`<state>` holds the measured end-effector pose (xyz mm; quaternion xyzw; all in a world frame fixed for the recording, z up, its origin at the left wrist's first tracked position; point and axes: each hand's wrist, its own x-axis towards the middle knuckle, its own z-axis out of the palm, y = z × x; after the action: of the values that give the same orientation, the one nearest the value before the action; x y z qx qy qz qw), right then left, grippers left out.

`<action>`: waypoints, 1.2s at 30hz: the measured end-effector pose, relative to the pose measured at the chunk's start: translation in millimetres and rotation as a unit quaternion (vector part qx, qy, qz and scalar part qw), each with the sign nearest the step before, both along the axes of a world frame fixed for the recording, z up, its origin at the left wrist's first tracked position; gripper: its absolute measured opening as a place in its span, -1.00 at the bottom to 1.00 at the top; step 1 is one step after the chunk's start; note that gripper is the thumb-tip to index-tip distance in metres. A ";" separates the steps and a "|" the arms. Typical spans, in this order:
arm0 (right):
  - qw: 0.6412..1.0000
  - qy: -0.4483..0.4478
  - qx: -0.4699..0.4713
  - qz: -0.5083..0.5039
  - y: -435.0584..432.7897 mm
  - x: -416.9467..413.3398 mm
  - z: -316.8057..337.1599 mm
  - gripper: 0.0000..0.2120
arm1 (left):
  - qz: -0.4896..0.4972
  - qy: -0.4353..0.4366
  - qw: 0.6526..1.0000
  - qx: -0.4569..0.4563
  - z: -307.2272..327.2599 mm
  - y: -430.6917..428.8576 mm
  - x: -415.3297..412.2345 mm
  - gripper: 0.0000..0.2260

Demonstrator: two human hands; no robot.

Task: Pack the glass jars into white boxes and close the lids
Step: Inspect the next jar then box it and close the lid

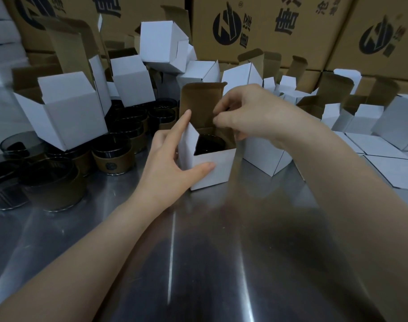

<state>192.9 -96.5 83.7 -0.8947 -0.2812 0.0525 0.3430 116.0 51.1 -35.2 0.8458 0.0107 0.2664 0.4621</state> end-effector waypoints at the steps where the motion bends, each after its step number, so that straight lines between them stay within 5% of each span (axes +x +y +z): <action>1: 1.000 -0.003 0.012 -0.008 0.1 1.2 -0.3 -0.90 | -0.007 0.007 1.000 -0.006 -0.1 0.1 -0.4 -0.21; 9: 1.000 0.010 -0.016 0.019 3.1 2.0 -5.5 -0.85 | -0.039 0.039 0.990 -0.132 9.9 -1.9 3.8 -0.71; 16: 0.997 0.070 0.028 0.007 -0.8 10.0 -4.5 -0.82 | -0.035 -0.023 0.972 -0.233 16.1 -7.9 1.3 -0.77; 21: 0.982 0.157 0.090 0.051 -10.8 19.0 -4.3 -0.34 | -0.038 -0.057 0.954 -0.291 17.4 -4.1 2.2 -0.49; 28: 0.969 0.203 0.091 0.102 -22.2 29.0 -0.7 -0.54 | -0.037 -0.049 0.962 -0.267 21.2 -7.1 -0.3 -0.65; 32: 0.976 0.146 0.051 0.151 -26.1 30.3 -2.0 -0.83 | -0.017 -0.071 0.969 -0.238 21.1 -7.8 -1.2 -0.73; 36: 0.983 0.091 0.026 0.157 -22.5 27.7 -4.3 -0.89 | -0.025 -0.090 0.976 -0.195 20.7 -8.9 -2.9 -0.72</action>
<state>220.5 -119.0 79.5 -0.8216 -0.3873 0.1791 0.3780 113.1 42.2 -14.5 0.7121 -0.0005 0.3225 0.6236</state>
